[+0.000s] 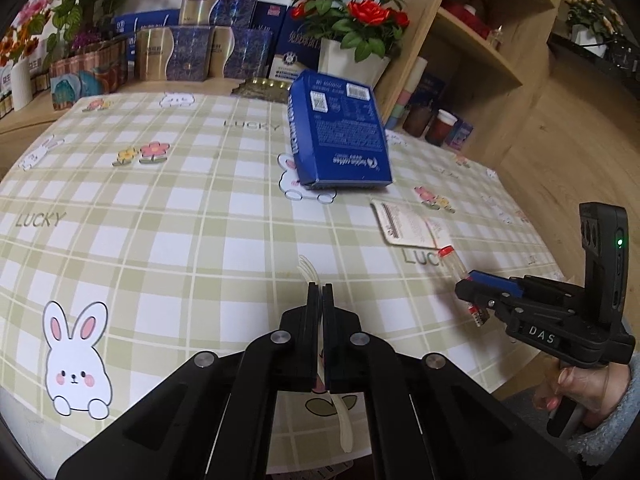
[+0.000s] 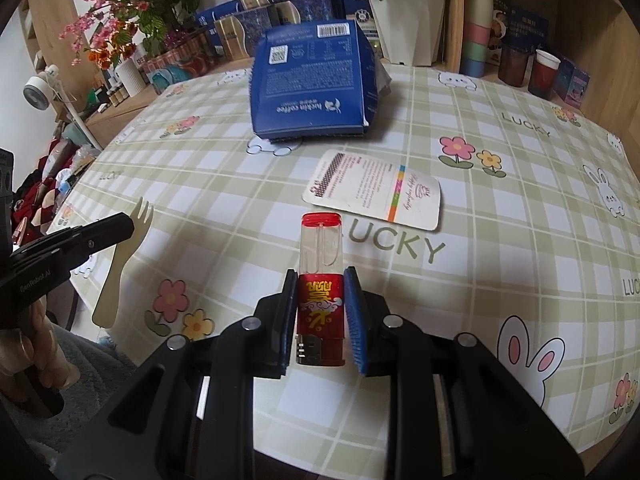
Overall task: Collect trash
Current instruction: 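Carry the red tube with the right gripper while the left gripper carries the fork over the bin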
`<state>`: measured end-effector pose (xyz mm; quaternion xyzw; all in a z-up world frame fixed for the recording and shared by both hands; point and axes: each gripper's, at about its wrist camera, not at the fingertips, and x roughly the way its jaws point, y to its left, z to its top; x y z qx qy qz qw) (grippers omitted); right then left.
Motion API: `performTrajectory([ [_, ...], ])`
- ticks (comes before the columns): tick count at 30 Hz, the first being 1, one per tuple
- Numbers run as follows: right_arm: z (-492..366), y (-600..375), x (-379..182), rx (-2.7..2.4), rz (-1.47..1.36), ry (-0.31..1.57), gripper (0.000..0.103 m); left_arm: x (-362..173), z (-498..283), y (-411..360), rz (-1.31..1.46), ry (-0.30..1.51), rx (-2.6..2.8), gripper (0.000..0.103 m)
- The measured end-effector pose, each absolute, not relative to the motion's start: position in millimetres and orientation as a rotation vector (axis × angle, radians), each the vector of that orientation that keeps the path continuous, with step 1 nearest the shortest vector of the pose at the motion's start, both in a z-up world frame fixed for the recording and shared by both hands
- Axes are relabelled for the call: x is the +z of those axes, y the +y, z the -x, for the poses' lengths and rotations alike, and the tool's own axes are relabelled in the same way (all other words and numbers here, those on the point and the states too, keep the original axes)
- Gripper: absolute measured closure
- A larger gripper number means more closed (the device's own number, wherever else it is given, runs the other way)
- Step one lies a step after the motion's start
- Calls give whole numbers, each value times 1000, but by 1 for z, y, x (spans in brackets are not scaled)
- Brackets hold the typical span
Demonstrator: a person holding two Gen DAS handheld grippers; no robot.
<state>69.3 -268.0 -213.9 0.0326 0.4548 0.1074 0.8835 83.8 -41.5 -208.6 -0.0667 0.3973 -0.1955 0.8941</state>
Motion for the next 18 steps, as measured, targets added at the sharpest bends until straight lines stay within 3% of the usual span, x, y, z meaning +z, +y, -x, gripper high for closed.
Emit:
performTrajectory([
  [18,-8,-239,-197,273,-30,922,77,-175,-21,-18,116,732,-420,101],
])
